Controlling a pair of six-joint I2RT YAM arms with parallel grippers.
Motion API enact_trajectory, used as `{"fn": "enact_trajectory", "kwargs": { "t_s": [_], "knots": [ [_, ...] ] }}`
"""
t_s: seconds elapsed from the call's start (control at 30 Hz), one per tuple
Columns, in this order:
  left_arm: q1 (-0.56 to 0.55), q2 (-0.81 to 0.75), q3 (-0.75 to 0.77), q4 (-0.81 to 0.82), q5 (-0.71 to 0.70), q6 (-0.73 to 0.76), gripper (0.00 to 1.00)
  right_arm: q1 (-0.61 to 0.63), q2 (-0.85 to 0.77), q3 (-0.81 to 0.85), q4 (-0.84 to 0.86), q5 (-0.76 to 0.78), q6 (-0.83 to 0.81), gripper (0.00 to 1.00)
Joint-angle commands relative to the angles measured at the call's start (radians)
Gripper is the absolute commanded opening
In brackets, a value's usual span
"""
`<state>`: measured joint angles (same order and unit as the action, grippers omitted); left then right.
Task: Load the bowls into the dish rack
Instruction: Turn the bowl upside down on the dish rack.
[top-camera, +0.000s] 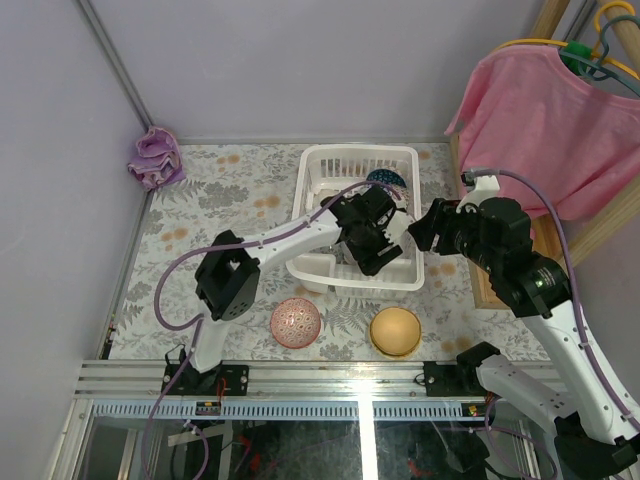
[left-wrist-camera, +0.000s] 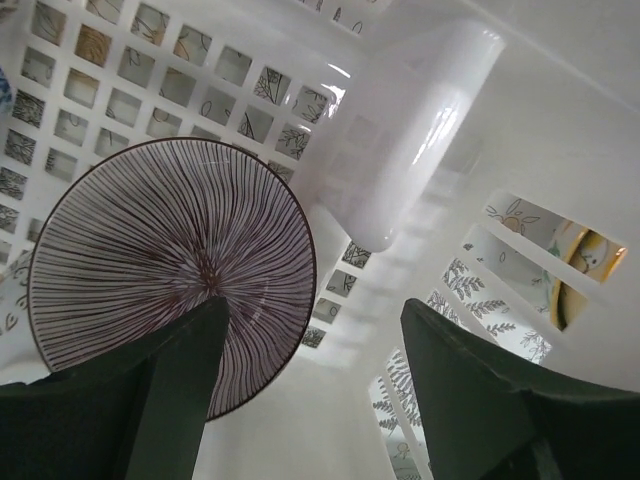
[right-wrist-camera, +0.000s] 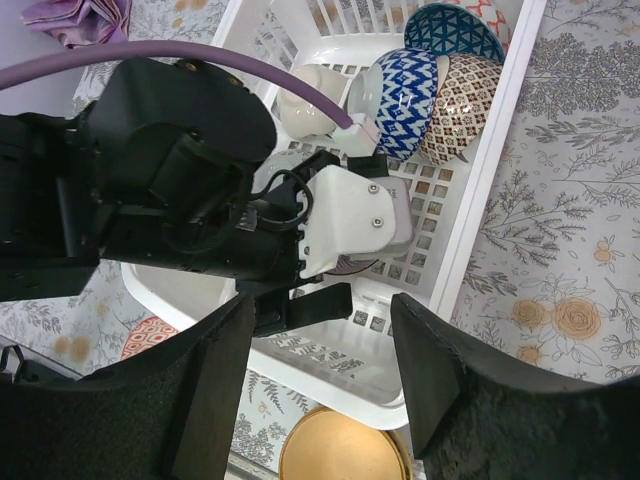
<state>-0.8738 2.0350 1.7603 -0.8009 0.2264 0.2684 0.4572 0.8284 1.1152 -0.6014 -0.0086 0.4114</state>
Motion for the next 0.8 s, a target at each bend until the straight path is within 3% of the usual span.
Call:
{"fn": "enact_trajectory", "kwargs": {
  "t_s": [0.0, 0.17, 0.33, 0.43, 0.6, 0.77],
  "knots": [
    [0.016, 0.018, 0.01, 0.005, 0.014, 0.065, 0.67, -0.003, -0.01, 0.038, 0.008, 0.001, -0.026, 0.64],
    [0.027, 0.038, 0.014, 0.003, -0.021, 0.052, 0.53, -0.002, -0.018, 0.034, 0.006, -0.002, -0.031, 0.64],
    [0.033, 0.077, 0.053, -0.021, -0.065, 0.036, 0.25, -0.002, -0.024, 0.036, 0.003, -0.007, -0.037, 0.64],
    [0.035, 0.104, 0.085, -0.043, -0.08, 0.03, 0.03, -0.002, -0.027, 0.037, 0.001, -0.009, -0.034, 0.64],
    [0.05, 0.095, 0.156, -0.053, -0.049, -0.022, 0.0, -0.002, -0.028, 0.049, -0.004, -0.013, -0.033, 0.64],
    [0.121, 0.033, 0.191, 0.011, 0.103, -0.134, 0.0, -0.003, -0.033, 0.072, -0.019, -0.016, -0.033, 0.64]
  ]
}}
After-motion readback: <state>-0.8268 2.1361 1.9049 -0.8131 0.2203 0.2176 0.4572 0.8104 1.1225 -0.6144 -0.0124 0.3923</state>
